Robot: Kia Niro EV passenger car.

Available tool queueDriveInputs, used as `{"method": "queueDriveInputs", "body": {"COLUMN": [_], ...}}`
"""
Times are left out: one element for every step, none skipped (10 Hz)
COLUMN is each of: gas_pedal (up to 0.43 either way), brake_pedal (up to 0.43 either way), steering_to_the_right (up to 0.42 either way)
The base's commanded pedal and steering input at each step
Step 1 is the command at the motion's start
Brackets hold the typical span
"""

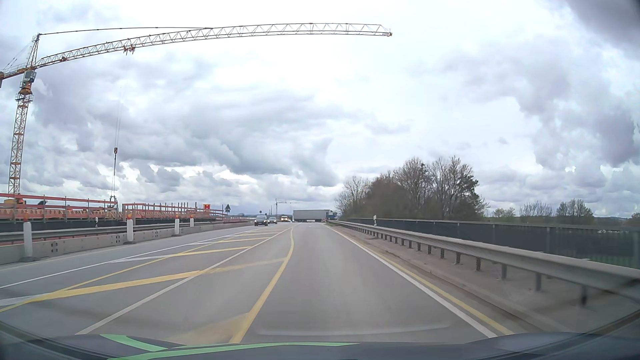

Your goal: Follow the waypoints while adhering to traffic rules and regulations

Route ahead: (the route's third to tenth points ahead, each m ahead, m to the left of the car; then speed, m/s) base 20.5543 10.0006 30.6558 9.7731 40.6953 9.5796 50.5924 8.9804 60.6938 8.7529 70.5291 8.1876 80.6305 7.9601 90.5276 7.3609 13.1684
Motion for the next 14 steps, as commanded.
{"method": "queueDriveInputs", "body": {"gas_pedal": [0.118, 0.118, 0.118, 0.118, 0.118, 0.118, 0.118, 0.118, 0.118, 0.118, 0.118, 0.118, 0.118, 0.118], "brake_pedal": [0.000, 0.000, 0.000, 0.000, 0.000, 0.000, 0.000, 0.000, 0.000, 0.000, 0.000, 0.000, 0.000, 0.000], "steering_to_the_right": [-0.002, -0.002, -0.001, -0.001, -0.001, -0.001, -0.001, -0.002, -0.003, -0.003, -0.003, -0.003, -0.003, -0.003]}}
